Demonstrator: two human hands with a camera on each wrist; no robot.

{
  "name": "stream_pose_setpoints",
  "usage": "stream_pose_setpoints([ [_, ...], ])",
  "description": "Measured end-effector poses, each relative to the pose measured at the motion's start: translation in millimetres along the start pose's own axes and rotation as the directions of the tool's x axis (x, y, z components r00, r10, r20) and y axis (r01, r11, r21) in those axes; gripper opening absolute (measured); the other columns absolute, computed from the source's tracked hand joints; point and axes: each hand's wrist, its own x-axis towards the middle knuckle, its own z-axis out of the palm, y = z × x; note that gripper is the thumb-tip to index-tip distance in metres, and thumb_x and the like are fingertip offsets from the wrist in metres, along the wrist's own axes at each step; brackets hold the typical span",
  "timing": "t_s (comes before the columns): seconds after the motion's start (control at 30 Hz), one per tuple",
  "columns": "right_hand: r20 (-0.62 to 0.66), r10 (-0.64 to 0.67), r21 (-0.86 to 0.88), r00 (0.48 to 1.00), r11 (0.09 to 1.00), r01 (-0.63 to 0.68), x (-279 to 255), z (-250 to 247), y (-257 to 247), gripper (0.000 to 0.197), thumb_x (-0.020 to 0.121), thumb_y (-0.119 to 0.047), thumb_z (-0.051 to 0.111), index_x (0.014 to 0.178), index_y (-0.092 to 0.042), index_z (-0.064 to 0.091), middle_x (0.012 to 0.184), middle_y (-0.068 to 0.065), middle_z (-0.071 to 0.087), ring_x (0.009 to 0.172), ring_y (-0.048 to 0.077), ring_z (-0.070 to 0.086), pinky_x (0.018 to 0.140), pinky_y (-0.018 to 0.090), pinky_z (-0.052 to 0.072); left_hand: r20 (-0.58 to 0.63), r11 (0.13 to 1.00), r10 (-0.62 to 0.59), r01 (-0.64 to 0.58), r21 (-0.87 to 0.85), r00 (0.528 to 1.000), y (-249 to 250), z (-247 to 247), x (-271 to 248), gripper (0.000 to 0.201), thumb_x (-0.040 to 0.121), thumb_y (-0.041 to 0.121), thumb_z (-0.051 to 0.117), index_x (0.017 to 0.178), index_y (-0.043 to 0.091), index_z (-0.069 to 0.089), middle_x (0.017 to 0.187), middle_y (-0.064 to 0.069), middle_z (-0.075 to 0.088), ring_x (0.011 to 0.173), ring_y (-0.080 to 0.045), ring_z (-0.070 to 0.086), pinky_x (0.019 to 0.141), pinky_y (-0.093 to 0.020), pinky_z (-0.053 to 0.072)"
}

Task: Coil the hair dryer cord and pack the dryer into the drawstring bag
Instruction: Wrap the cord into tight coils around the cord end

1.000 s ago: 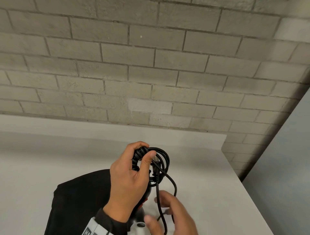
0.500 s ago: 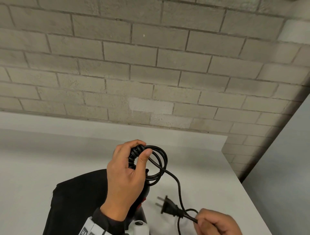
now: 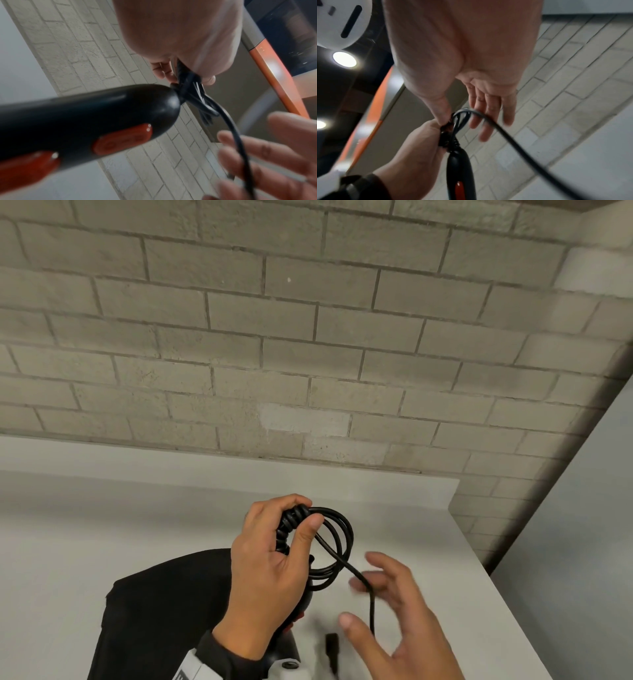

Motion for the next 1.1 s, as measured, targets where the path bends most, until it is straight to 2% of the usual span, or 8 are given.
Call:
stream_pose_setpoints([
  [0.1,-0.024,-0.127,-0.129,0.992,0.984,0.123,10,-1,-12,0.032,0.076,-0.041,0.067,0.105,-0.049,0.055,0.084,-0.012,0.057,0.067,0.004,0.056,0.063,0.009,0.043,-0.013,1.000,0.011,-0.011,0.002,1.000,-1,-5,1,0.016,0.088,0.041,0.059,0.103,0.038,0.062,0.096,0.016,0.063,0.094,-0.009,0.064,0.081,-0.012,0.047],
  [0.27,-0.063,-0.458,-0.321,0.887,0.851,0.417,32,-21,-36,0.010,0.091,-0.029,0.062,0.100,-0.030,0.065,0.084,-0.017,0.051,0.075,-0.003,0.056,0.065,0.012,0.044,-0.003,0.999,0.029,-0.029,0.029,1.000,-1,-9,2,0.022,0.090,0.045,0.057,0.107,0.033,0.063,0.096,0.015,0.063,0.092,-0.008,0.064,0.079,-0.011,0.047],
  [0.4,-0.063,-0.526,-0.282,0.848,0.824,0.491,52,-35,-54,0.010,0.091,-0.022,0.064,0.097,-0.017,0.070,0.083,-0.007,0.055,0.075,0.003,0.057,0.066,0.015,0.044,0.058,0.997,0.079,-0.080,0.016,0.995,3,-9,0,0.030,0.094,0.054,0.050,0.108,0.030,0.062,0.096,0.009,0.063,0.089,-0.006,0.064,0.077,-0.008,0.045],
  [0.5,-0.068,-0.501,-0.211,0.863,0.853,0.478,65,-40,-63,0.008,0.088,-0.018,0.066,0.094,-0.017,0.071,0.081,-0.009,0.055,0.074,0.001,0.054,0.067,0.006,0.037,0.099,0.994,0.113,-0.113,-0.007,0.989,4,-10,0,0.037,0.088,0.057,0.059,0.107,0.026,0.064,0.097,0.007,0.064,0.090,-0.007,0.066,0.079,-0.012,0.049],
  [0.67,-0.059,-0.426,-0.028,0.903,0.905,0.425,81,-31,-67,0.007,0.089,-0.021,0.067,0.094,-0.023,0.072,0.081,-0.009,0.060,0.072,0.015,0.059,0.059,0.015,0.043,0.118,0.991,0.136,-0.134,-0.026,0.984,7,-13,4,0.042,0.067,0.050,0.081,0.102,0.033,0.066,0.092,0.013,0.064,0.087,-0.010,0.067,0.076,-0.017,0.052],
  [0.87,-0.023,-0.233,0.255,0.972,0.939,0.231,96,-17,-62,0.009,0.087,-0.016,0.068,0.093,-0.018,0.073,0.089,-0.005,0.071,0.086,0.010,0.068,0.073,0.017,0.052,0.091,0.990,0.141,-0.140,-0.025,0.986,7,-15,3,0.027,0.076,0.049,0.074,0.097,0.035,0.064,0.084,0.013,0.067,0.078,-0.006,0.068,0.069,-0.013,0.050],
  [0.97,0.029,-0.115,0.369,0.993,0.924,0.097,98,-10,-56,0.007,0.086,-0.017,0.069,0.091,-0.021,0.072,0.085,-0.006,0.071,0.068,0.001,0.062,0.062,0.013,0.045,0.106,0.989,0.151,-0.150,-0.017,0.983,7,-16,4,0.025,0.082,0.055,0.067,0.098,0.036,0.062,0.082,0.012,0.069,0.073,-0.008,0.068,0.064,-0.018,0.053],
  [1.1,0.064,-0.064,0.428,0.996,0.903,0.030,98,-4,-49,0.005,0.085,-0.019,0.069,0.088,-0.018,0.074,0.084,-0.001,0.071,0.069,0.005,0.060,0.068,0.022,0.049,0.099,0.988,0.154,-0.151,-0.038,0.983,8,-14,4,0.039,0.083,0.055,0.065,0.112,0.030,0.057,0.077,0.013,0.065,0.068,-0.008,0.066,0.064,-0.015,0.051],
])
